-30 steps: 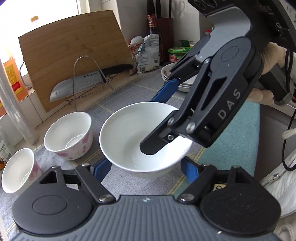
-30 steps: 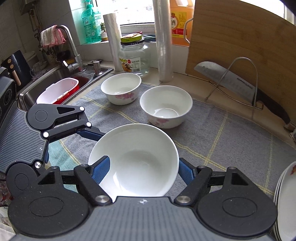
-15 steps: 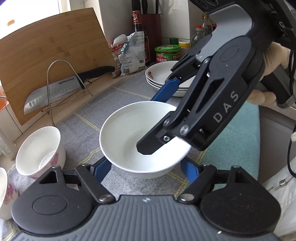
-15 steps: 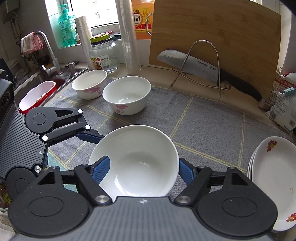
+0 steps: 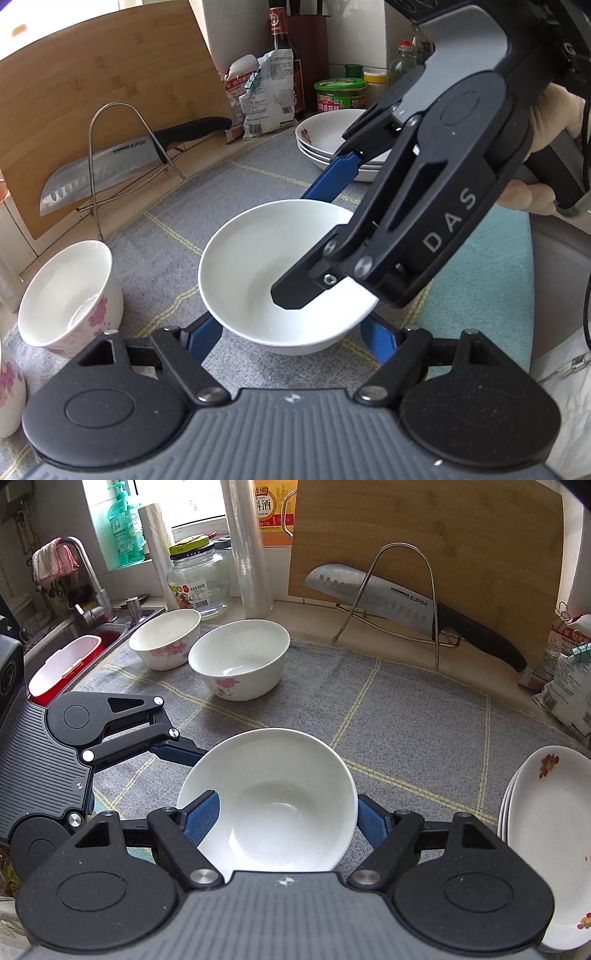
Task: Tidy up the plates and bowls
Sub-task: 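Lift the pink-flowered bowl with the right gripper and carry it across the towel, then carry the held bowl over the other pink-flowered bowl with the right gripper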
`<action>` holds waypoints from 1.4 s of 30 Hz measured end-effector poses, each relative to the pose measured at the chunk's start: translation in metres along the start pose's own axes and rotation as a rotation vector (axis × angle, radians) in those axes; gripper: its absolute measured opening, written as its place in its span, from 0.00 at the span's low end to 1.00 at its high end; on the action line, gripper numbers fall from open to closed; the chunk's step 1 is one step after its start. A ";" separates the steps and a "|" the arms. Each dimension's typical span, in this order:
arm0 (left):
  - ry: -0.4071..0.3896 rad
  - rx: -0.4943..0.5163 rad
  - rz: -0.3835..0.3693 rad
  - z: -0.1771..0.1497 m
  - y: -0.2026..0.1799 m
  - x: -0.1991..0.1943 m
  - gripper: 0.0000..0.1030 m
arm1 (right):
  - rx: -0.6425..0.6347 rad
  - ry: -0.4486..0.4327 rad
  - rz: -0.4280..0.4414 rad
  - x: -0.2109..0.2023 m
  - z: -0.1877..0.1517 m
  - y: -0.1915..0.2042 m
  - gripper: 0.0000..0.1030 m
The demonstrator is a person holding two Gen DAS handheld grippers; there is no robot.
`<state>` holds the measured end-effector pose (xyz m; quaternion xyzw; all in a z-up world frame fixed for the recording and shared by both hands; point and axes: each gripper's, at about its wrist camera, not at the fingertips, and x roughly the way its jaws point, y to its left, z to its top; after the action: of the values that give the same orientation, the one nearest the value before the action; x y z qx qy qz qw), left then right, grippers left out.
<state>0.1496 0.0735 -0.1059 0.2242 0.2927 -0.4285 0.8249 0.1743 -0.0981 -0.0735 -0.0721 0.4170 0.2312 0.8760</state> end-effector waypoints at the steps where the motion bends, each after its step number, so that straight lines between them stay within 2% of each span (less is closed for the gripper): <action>1: 0.001 -0.002 -0.001 0.000 0.000 0.001 0.79 | 0.002 0.000 0.000 0.001 0.000 -0.001 0.81; 5: 0.003 -0.004 -0.003 -0.002 0.000 0.003 0.80 | 0.015 0.003 0.009 0.004 -0.001 -0.002 0.86; 6: -0.002 -0.001 0.003 -0.002 0.000 0.003 0.82 | 0.017 -0.001 0.009 0.004 -0.002 -0.002 0.93; 7: -0.012 0.000 0.011 -0.002 0.000 0.002 0.90 | 0.018 -0.013 0.006 0.003 -0.003 -0.001 1.00; 9: -0.024 -0.015 0.015 -0.003 0.002 -0.002 0.95 | 0.021 -0.031 0.006 0.000 -0.003 -0.001 1.00; 18: -0.011 -0.117 0.073 -0.019 0.008 -0.022 0.96 | 0.023 -0.046 -0.051 -0.009 -0.004 0.003 1.00; 23: -0.018 -0.221 0.136 -0.030 0.016 -0.037 0.96 | -0.012 -0.036 -0.097 -0.007 -0.002 0.016 1.00; 31: -0.060 -0.377 0.268 -0.048 0.033 -0.058 0.96 | -0.040 -0.040 -0.093 0.000 0.010 0.039 1.00; 37: -0.084 -0.381 0.332 -0.059 0.048 -0.070 0.99 | -0.072 -0.031 -0.098 0.011 0.022 0.057 1.00; 42: -0.104 -0.383 0.352 -0.067 0.061 -0.075 0.99 | -0.087 -0.021 -0.107 0.020 0.033 0.069 1.00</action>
<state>0.1462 0.1909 -0.0969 0.0890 0.2820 -0.2261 0.9281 0.1761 -0.0195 -0.0632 -0.1298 0.3927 0.2025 0.8876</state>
